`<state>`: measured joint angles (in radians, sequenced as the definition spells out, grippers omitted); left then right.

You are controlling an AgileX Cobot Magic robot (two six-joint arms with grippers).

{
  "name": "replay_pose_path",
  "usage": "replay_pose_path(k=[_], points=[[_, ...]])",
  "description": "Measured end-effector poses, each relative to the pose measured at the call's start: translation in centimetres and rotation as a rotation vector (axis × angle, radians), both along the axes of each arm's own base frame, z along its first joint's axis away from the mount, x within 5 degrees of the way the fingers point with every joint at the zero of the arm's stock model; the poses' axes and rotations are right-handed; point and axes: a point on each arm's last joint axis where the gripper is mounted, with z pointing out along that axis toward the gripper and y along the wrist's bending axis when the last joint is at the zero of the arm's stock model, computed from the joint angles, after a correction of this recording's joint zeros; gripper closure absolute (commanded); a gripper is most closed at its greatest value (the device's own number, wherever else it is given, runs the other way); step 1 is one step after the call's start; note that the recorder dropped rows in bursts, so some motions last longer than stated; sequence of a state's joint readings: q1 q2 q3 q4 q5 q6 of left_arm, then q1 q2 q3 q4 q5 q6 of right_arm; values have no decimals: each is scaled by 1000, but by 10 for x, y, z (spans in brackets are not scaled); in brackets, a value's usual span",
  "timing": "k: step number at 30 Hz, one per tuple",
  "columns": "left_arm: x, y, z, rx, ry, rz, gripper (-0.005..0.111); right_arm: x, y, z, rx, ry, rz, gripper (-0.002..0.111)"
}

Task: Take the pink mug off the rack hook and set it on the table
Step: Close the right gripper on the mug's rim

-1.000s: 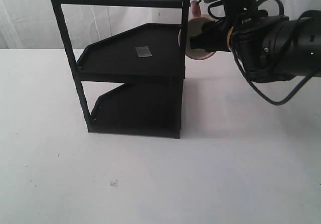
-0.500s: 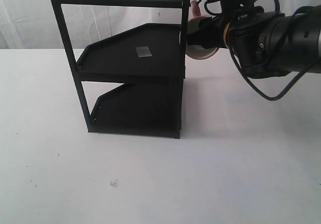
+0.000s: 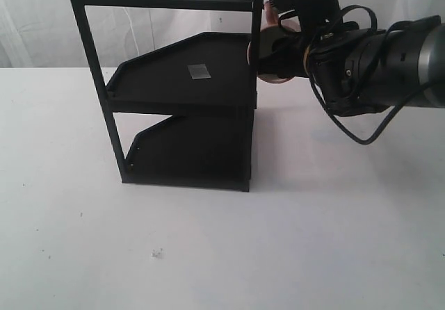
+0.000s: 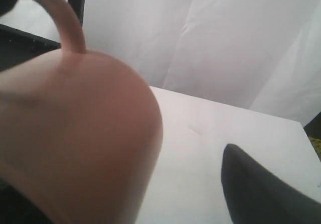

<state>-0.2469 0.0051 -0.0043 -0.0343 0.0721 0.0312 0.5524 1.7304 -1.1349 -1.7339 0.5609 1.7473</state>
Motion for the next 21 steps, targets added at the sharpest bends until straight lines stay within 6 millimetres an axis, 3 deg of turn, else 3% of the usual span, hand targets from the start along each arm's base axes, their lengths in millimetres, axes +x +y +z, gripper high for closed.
replay_pose_path(k=[9, 13, 21], points=[[0, 0, 0, 0, 0, 0, 107, 0, -3, 1, -23, -11, -21, 43], [0, 0, 0, 0, 0, 0, 107, 0, -3, 1, -36, -10, -17, 49], [0, 0, 0, 0, 0, 0, 107, 1, -3, 3, -38, -20, -27, 83]])
